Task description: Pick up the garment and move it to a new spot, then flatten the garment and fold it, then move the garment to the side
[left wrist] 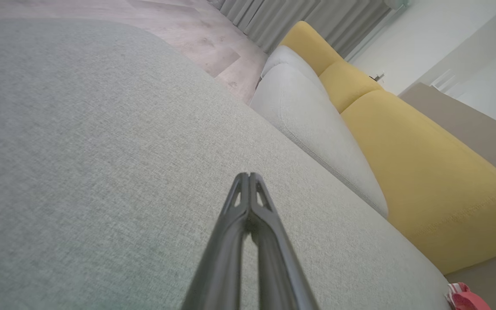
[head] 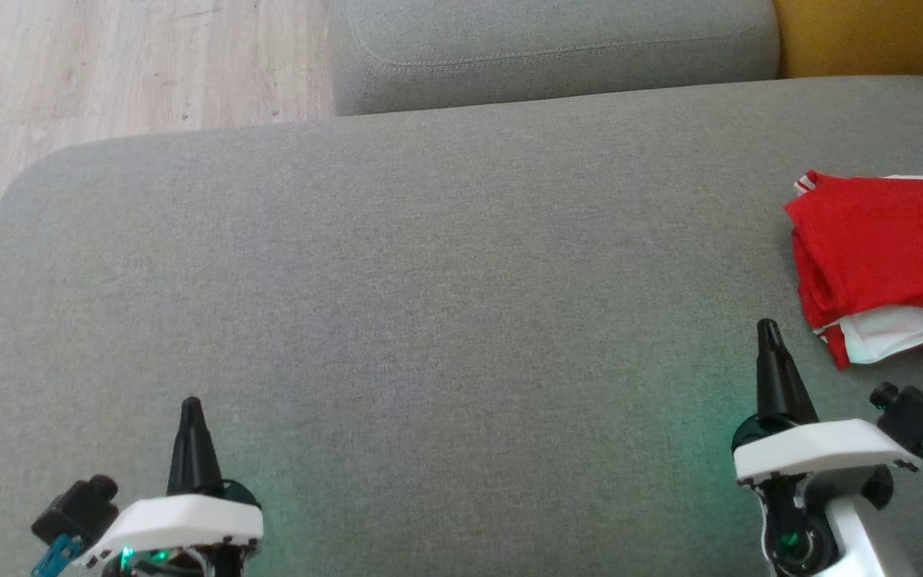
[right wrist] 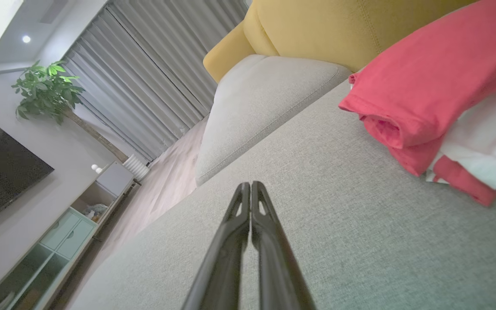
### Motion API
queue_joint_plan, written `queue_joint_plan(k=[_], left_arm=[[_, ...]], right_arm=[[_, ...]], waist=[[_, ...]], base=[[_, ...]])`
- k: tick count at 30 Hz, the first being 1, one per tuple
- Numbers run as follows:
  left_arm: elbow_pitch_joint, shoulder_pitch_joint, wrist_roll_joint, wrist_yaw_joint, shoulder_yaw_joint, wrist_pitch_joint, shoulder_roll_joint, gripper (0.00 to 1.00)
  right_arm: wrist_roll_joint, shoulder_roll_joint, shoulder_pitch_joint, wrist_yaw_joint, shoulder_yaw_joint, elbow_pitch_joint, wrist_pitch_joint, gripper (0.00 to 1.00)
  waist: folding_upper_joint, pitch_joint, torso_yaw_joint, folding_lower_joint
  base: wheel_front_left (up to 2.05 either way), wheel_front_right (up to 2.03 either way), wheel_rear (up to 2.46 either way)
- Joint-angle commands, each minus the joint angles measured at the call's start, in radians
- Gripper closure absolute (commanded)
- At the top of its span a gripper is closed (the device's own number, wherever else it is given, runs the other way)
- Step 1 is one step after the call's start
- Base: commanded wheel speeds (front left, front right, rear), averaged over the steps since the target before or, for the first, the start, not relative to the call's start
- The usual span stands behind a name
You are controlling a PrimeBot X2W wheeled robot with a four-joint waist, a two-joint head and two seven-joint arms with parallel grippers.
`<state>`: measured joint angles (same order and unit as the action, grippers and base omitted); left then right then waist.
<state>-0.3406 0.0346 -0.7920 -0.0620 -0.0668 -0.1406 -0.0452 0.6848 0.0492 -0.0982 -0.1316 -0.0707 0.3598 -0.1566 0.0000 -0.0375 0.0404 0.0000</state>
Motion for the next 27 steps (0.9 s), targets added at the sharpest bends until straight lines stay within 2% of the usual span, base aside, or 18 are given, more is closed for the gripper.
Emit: queue_joint_plan(k=[1,27], left_arm=[[0.038,0.047,-0.025,-0.007,0.019,0.007,-0.002,1.00],[0.055,0.055,-0.262,-0.025,0.068,0.081,-0.003,1.00]], right_arm=[[0.035,0.017,-0.037,0.000,0.003,-0.041,0.007,1.00],[0.312,0.022,-0.028,0.000,0.044,-0.064,0.075,1.00]], waist=[[0.0000,0.001,-0.001,0.0000],[0.0000,0.011,-0.013,0.0000]], base=[[0.00,0.00,0.00],[0.00,0.00,0.00]])
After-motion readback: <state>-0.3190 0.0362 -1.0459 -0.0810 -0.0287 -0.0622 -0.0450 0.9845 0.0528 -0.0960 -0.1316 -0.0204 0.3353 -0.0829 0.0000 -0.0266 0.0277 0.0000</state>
